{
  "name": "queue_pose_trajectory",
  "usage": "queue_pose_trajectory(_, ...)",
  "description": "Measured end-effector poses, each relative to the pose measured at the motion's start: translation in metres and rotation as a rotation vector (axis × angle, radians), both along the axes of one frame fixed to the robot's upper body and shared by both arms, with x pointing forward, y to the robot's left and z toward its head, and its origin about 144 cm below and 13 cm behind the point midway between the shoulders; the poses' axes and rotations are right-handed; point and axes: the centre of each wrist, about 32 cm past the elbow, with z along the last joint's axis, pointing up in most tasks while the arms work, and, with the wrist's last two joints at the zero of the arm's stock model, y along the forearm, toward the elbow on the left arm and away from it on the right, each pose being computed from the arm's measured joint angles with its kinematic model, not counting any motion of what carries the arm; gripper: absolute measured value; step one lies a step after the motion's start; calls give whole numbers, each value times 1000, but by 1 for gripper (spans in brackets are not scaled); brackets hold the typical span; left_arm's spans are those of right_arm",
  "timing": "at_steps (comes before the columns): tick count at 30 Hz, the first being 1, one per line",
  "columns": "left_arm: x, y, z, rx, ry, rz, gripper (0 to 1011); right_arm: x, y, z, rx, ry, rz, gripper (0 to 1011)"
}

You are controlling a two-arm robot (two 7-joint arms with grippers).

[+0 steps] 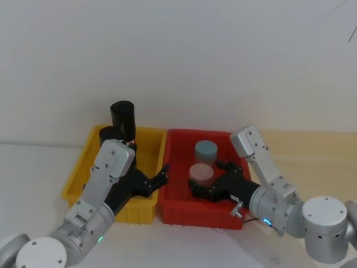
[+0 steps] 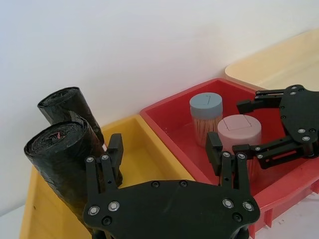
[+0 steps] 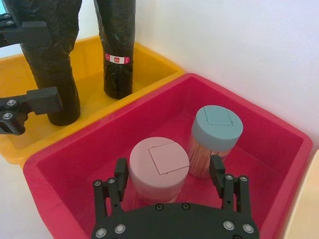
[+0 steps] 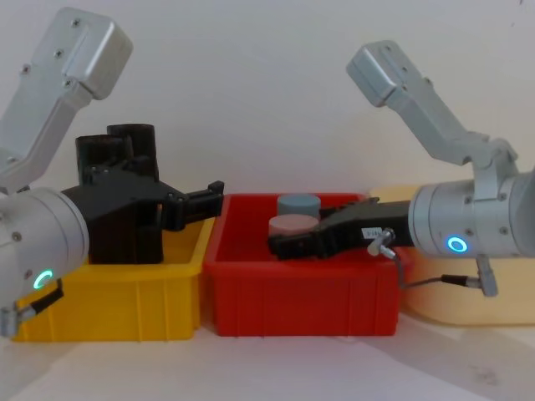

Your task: Pick up the garbage bag with the one hand and transfer it to the other hand.

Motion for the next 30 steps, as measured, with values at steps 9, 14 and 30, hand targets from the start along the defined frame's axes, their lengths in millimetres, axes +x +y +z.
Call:
queue_pose_trajectory(9, 0, 0, 0, 0, 0, 0, 1000, 2, 1, -2, -3, 5, 3, 830)
queue_pose_trajectory(14, 0, 0, 0, 0, 0, 0, 1000, 3, 1, -2, -3, 7, 3, 710)
queue_pose_trajectory(30, 0, 0, 0, 0, 0, 0, 1000, -1, -4, 5, 23, -12, -5, 682)
